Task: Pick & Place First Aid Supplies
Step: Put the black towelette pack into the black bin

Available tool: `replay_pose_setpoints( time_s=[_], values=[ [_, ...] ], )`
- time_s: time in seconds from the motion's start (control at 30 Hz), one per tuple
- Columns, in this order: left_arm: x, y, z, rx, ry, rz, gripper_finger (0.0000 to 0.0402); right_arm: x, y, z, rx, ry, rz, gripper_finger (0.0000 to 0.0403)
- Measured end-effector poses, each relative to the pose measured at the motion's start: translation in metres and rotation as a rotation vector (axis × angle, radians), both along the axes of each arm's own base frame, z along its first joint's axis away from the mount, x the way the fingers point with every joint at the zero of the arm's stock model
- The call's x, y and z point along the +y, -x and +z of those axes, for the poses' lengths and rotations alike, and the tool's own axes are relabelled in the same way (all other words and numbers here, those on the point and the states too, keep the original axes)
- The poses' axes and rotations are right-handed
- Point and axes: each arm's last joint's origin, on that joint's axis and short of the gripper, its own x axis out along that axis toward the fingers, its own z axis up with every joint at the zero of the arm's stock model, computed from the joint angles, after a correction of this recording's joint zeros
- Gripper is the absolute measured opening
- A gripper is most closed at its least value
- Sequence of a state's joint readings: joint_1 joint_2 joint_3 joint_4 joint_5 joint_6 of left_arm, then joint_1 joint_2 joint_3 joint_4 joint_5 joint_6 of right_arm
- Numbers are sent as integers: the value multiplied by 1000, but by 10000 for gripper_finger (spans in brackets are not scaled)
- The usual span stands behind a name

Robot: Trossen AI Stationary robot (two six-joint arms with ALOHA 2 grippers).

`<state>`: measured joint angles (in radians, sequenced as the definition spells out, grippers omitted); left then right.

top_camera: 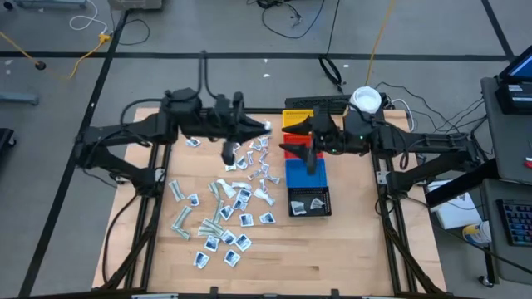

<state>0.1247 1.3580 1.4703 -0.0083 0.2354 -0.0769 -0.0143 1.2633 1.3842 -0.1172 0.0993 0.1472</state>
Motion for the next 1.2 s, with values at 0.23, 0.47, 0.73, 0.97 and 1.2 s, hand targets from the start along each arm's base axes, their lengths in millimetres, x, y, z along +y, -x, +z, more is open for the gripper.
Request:
replay_pose_setpoints(
  time_s=[0.23, 0.47, 0.73, 0.97, 1.2],
  values=[
    [-3, -28, -13, 69, 2, -20, 4, 3, 0, 5, -48, -14, 90, 226],
    [-7, -35, -20, 104, 10, -26, 4, 4, 0, 5, -47, -14, 107, 208],
    [-6, -35, -22, 130, 15, -9, 4, 5, 0, 7, -70, -11, 149, 65],
    [-7, -32, -18, 109, 47, 6, 56, 6, 0, 8, -81, -20, 195, 17],
    [-7, -30, -15, 89, 80, 0, 122, 6, 0, 8, -78, -5, 199, 3]
  ],
)
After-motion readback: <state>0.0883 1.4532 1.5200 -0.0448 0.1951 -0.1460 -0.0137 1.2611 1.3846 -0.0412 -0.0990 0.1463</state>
